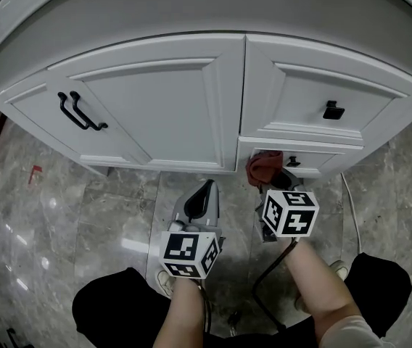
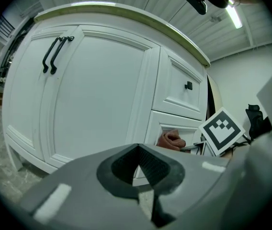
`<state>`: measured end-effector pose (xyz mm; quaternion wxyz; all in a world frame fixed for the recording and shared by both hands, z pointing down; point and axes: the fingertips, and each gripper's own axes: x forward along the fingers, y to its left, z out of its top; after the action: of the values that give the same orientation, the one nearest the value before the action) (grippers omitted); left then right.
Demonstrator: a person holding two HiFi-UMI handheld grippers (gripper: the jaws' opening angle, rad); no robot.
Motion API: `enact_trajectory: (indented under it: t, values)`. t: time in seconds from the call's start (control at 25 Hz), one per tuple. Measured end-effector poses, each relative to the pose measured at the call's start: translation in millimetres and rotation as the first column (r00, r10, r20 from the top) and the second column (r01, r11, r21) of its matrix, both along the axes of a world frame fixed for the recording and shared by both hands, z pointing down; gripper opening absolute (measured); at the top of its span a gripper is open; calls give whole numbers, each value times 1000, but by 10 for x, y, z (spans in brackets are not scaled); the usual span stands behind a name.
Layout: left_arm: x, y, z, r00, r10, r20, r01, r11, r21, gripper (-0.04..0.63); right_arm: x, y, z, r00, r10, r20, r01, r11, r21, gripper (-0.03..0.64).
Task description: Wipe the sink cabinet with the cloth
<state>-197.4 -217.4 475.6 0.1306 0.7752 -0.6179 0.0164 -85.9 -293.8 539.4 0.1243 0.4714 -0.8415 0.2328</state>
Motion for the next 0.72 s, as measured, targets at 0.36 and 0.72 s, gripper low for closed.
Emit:
enact_trajectory:
  t: [0.36, 0.72]
  values:
    - [440, -147, -71, 998, 69, -11, -69, 997, 19, 0, 379, 47, -157, 997, 72, -15, -71, 997, 40, 78]
    - [886, -219, -34, 991, 134, -17, -134, 991, 15, 0, 900, 92, -248, 990, 137, -16, -135, 989, 64, 78]
